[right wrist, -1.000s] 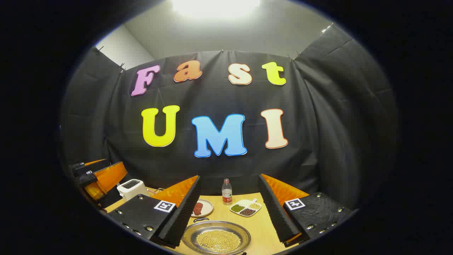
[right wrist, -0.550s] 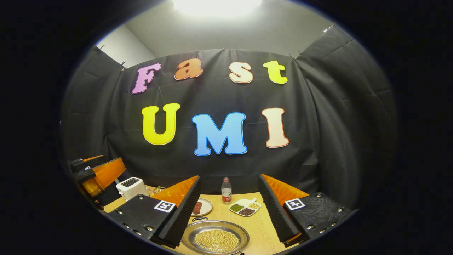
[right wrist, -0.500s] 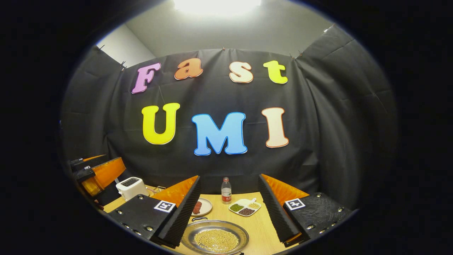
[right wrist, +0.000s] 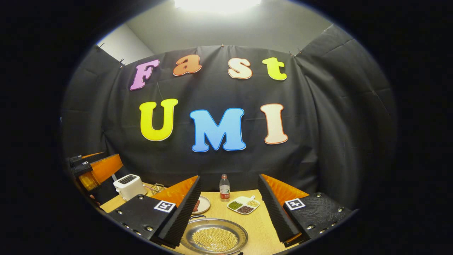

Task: First push the handle of the pot to place it horizontally, then grasp the pot with both hands and set it on the induction cooktop.

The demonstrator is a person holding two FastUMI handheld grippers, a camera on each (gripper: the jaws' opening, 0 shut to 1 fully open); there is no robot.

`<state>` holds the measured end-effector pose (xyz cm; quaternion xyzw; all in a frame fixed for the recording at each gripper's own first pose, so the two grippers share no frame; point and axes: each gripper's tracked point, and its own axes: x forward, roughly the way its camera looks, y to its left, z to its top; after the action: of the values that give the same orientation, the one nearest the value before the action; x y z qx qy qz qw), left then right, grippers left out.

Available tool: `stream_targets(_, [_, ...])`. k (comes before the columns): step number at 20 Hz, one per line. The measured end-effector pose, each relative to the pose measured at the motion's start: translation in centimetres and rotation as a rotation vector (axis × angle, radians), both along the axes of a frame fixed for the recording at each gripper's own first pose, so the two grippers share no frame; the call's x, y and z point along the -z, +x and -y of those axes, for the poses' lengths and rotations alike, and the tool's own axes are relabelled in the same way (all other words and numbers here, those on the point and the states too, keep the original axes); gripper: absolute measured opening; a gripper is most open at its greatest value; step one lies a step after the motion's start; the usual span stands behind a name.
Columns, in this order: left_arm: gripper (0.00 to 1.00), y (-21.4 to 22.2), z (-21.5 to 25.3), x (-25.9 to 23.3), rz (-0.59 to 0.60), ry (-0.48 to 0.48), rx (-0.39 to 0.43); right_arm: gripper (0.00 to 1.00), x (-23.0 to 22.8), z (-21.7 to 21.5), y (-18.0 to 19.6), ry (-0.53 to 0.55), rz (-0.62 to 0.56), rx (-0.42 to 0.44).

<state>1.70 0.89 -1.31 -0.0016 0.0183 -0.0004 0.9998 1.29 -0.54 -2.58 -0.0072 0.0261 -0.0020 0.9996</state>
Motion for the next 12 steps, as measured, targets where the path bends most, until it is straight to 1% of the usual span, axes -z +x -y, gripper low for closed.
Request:
stream_targets(1, [0.97,-0.1,-0.1,0.2,-0.003,0.002,-0.001,0.97,0.7,-0.1,0.0,-0.001,-0.014,-0.005])
stream_targets(2, [0.99,0.0,-0.3,0.4,-0.007,0.005,-0.002,0.96,1.4,-0.2,0.0,-0.003,-0.029,-0.009])
stream_targets(3, [0.97,0.0,-0.4,0.5,-0.01,0.008,-0.003,0.97,2.1,-0.3,-0.1,-0.005,-0.045,-0.013])
stream_targets(5, [0.97,0.0,-0.7,1.1,-0.02,0.011,-0.005,0.96,3.3,-0.3,-0.3,-0.016,-0.065,-0.019])
stream_targets(6, [0.99,0.0,-0.9,1.3,-0.028,0.012,-0.005,0.97,4.2,-0.5,-0.4,-0.024,-0.082,-0.026])
stream_targets(7, [0.97,0.1,-1.0,1.7,-0.034,0.012,-0.005,0.96,5.2,-0.7,-0.4,-0.027,-0.102,-0.036])
stream_targets(8, [0.99,0.0,-1.1,1.9,-0.04,0.013,-0.003,0.95,6.3,-0.9,-0.6,-0.023,-0.13,-0.045])
stream_targets(9, [0.97,0.0,-1.3,2.0,-0.044,0.016,-0.004,0.89,7.5,-1.3,-0.8,-0.017,-0.16,-0.057])
stream_targets(10, [0.97,-0.1,-1.4,2.0,-0.047,0.019,-0.005,0.87,8.7,-1.1,-0.9,-0.015,-0.194,-0.051])
stream_targets(11, [0.97,-0.2,-1.5,2.1,-0.048,0.021,-0.007,0.6,9.8,-1.1,-1.2,-0.009,-0.227,-0.056])
stream_targets(12, [0.97,-0.2,-1.6,2.1,-0.05,0.023,-0.01,0.57,11.1,-1.5,-1.4,-0.004,-0.268,-0.068])
